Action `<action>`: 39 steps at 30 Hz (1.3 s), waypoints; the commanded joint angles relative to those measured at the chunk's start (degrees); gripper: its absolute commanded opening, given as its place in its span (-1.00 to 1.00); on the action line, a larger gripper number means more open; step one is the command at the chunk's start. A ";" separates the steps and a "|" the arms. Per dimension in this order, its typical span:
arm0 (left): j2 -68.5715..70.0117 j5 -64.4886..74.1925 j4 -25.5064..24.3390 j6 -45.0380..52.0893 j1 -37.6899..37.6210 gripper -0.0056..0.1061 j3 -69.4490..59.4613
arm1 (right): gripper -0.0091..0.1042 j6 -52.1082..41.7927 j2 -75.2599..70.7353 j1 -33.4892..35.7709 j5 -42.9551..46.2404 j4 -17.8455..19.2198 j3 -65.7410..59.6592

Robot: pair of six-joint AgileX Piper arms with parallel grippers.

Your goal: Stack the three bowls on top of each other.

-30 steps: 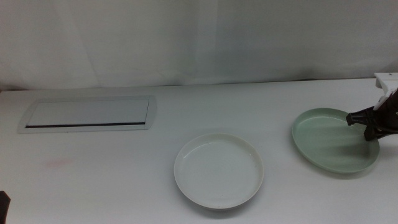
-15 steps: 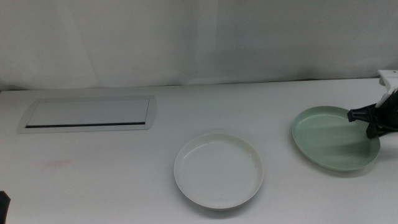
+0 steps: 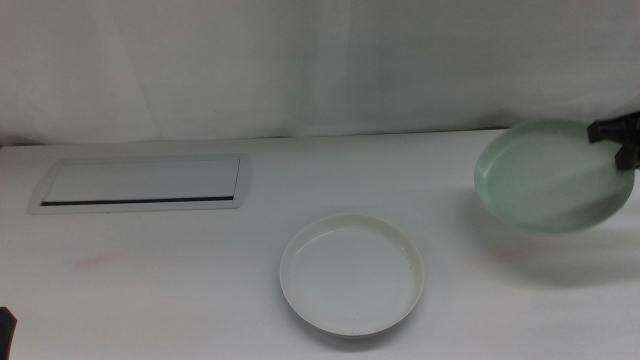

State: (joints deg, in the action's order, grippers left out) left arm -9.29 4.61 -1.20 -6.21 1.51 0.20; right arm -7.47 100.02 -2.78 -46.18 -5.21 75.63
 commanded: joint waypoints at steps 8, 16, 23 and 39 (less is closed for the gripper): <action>0.25 0.23 0.17 -0.68 0.16 -0.95 -2.26 | -0.88 -3.08 -11.92 -0.07 -5.69 -5.99 -0.19; 0.25 0.23 0.17 -0.68 0.16 -0.95 -2.26 | -0.88 -3.51 -14.48 4.14 -8.09 -10.74 -0.19; 0.25 0.23 0.17 -0.68 0.16 -0.95 -2.26 | -0.88 -0.69 -12.14 15.67 -5.00 -10.82 -0.19; 0.25 0.23 0.17 -0.68 0.16 -0.95 -2.26 | -0.88 2.97 3.77 31.39 1.08 -12.48 -0.19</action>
State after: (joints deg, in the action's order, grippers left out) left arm -9.29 4.61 -1.20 -6.48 1.51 0.20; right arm -4.44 102.58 28.29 -46.36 -17.50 75.54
